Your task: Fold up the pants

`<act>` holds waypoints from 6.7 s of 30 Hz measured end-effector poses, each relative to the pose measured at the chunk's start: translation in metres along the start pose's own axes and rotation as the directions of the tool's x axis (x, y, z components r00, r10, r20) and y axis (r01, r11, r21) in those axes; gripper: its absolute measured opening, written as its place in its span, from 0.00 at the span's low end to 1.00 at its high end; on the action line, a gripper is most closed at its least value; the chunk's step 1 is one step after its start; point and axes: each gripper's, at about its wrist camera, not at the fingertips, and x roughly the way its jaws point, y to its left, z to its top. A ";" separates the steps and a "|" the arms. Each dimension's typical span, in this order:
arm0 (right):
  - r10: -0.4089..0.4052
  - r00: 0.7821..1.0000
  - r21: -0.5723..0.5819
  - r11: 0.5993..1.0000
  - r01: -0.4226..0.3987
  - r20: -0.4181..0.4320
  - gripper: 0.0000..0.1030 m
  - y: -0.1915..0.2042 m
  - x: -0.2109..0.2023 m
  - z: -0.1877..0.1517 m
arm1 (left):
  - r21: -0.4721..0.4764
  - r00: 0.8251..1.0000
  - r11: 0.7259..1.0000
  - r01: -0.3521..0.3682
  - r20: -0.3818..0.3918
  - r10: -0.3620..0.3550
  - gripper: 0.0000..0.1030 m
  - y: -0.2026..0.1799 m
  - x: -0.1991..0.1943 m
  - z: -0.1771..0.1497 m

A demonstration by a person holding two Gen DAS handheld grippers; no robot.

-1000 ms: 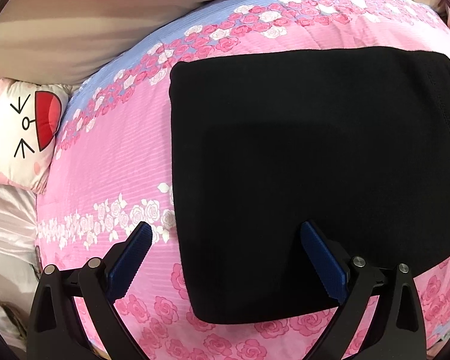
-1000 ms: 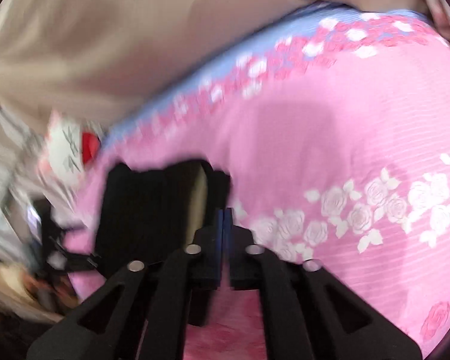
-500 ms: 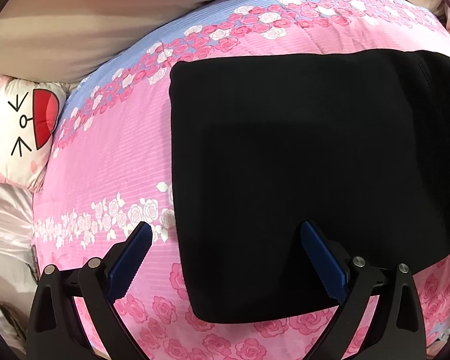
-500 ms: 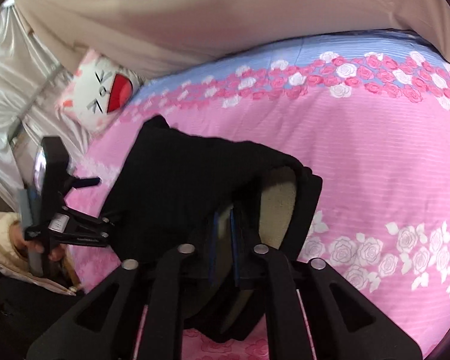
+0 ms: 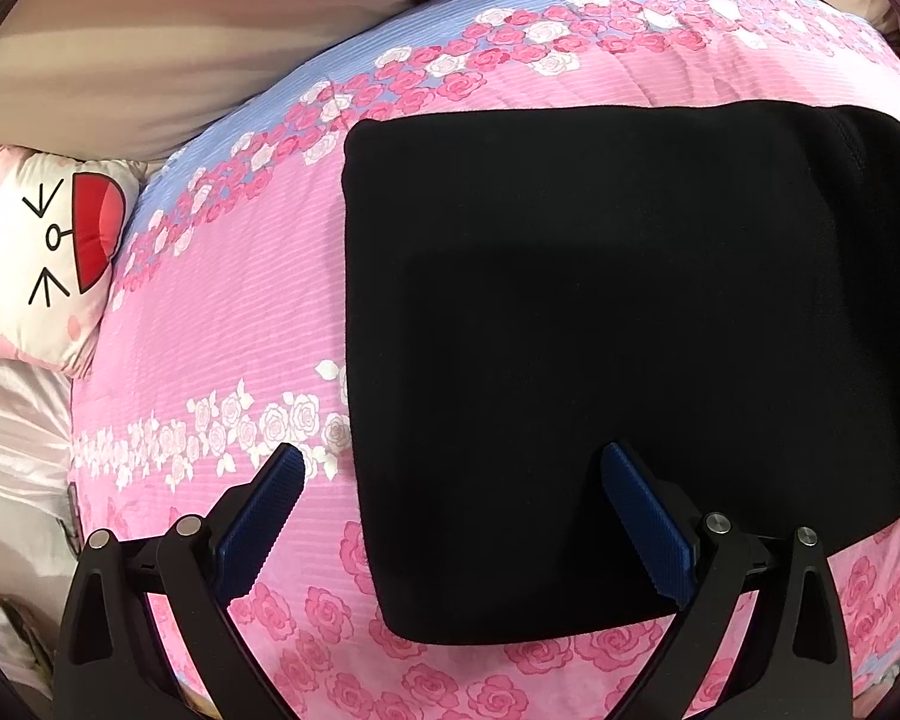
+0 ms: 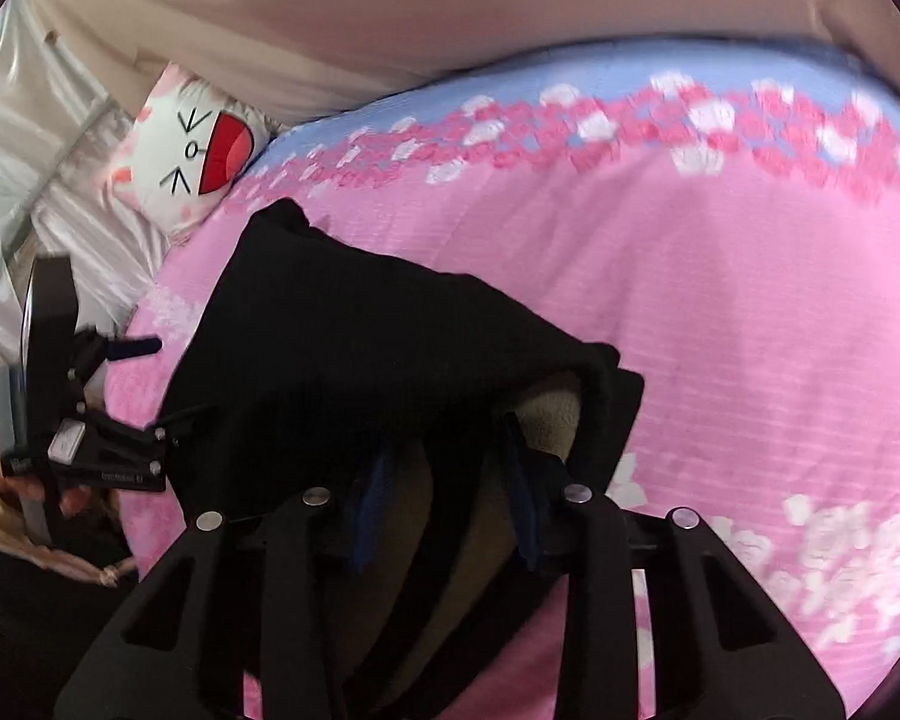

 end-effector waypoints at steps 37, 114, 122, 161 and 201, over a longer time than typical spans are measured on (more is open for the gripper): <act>-0.329 0.944 0.317 0.898 0.304 0.028 0.01 0.007 -0.030 -0.025 | -0.010 0.975 0.977 0.213 0.074 -0.212 0.95 0.018 0.006 -0.008; -0.448 0.890 0.511 0.786 0.347 0.084 0.84 0.086 -0.097 -0.049 | -0.157 0.971 0.959 0.235 0.092 -0.222 0.95 0.136 -0.006 -0.042; -0.306 0.951 0.388 0.881 0.272 0.027 0.09 0.028 -0.048 -0.013 | -0.084 0.970 0.970 0.230 0.106 -0.221 0.95 0.093 -0.020 -0.019; -0.289 0.957 0.518 0.821 0.240 0.016 0.67 0.035 -0.066 -0.085 | -0.105 0.953 0.948 0.300 0.076 -0.293 0.95 0.058 -0.002 0.009; -0.187 0.982 0.467 0.866 0.179 -0.028 0.57 0.040 -0.030 -0.077 | -0.260 0.784 0.752 0.607 0.040 -0.619 0.60 0.052 0.031 -0.011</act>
